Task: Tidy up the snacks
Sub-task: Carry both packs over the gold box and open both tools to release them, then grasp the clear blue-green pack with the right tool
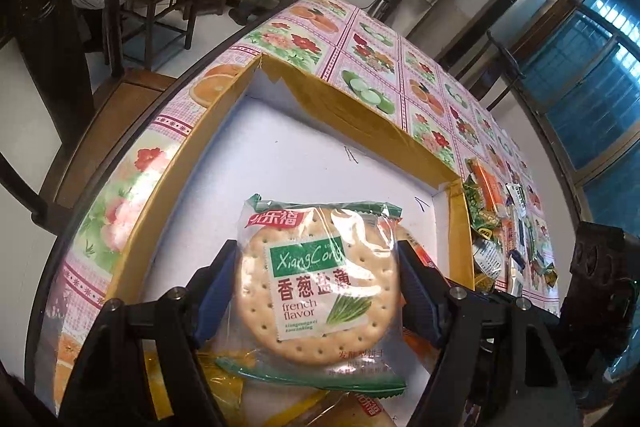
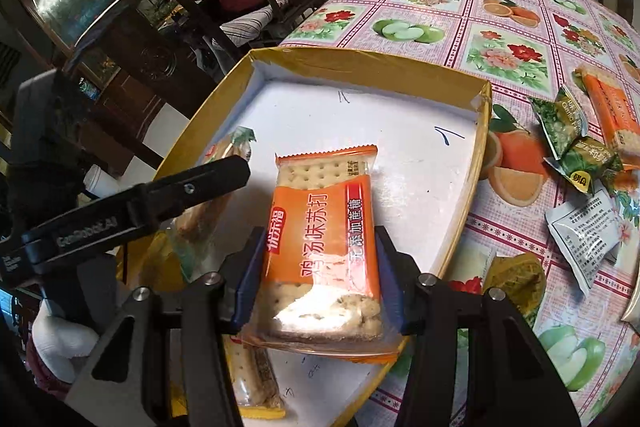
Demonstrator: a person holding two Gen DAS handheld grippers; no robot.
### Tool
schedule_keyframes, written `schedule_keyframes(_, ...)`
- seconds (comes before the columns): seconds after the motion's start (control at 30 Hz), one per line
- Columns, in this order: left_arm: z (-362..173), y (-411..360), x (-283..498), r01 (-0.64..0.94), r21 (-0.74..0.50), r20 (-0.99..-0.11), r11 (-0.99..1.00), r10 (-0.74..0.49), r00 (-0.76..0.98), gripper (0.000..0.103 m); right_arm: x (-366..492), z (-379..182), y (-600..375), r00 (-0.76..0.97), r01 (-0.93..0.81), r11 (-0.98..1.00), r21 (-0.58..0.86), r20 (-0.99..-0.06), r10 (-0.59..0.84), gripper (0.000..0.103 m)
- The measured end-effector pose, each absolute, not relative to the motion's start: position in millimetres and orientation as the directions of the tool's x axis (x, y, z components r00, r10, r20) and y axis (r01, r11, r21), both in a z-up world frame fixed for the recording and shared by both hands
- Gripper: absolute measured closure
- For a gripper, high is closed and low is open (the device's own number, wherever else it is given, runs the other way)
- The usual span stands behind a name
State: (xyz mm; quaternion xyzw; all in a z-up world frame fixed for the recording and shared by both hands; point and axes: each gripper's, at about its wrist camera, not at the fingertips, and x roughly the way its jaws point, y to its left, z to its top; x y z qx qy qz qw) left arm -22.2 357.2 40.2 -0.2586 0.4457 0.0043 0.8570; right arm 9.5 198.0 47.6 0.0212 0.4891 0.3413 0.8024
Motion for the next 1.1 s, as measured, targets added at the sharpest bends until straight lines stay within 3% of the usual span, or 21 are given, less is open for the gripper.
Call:
schedule_keyframes(0.23,47,366,-30,-0.246,-0.521,-0.717,0.817,-0.263,0.646,0.026,-3,48,199,0.317,-0.537,0.767,0.352,-0.758,0.570,0.045)
schedule_keyframes(0.4,81,359,-63,-0.229,-0.525,-0.650,0.820,-0.213,0.730,0.026,-18,62,179,0.344,-0.542,0.750,0.380,-0.713,0.610,0.044)
schedule_keyframes(0.7,123,277,-127,-0.096,-0.516,-0.525,0.851,-0.226,0.820,0.023,-50,79,96,0.435,-0.523,0.758,0.390,-0.642,0.631,0.042)
schedule_keyframes(0.93,98,227,-150,-0.013,-0.593,-0.503,0.805,-0.357,0.787,0.022,-53,77,-25,0.577,-0.366,0.860,0.355,-0.638,0.510,0.037)
schedule_keyframes(1.1,79,206,-145,-0.013,-0.544,-0.568,0.839,-0.357,0.742,0.022,-39,67,-87,0.595,-0.251,0.899,0.358,-0.675,0.435,0.037)
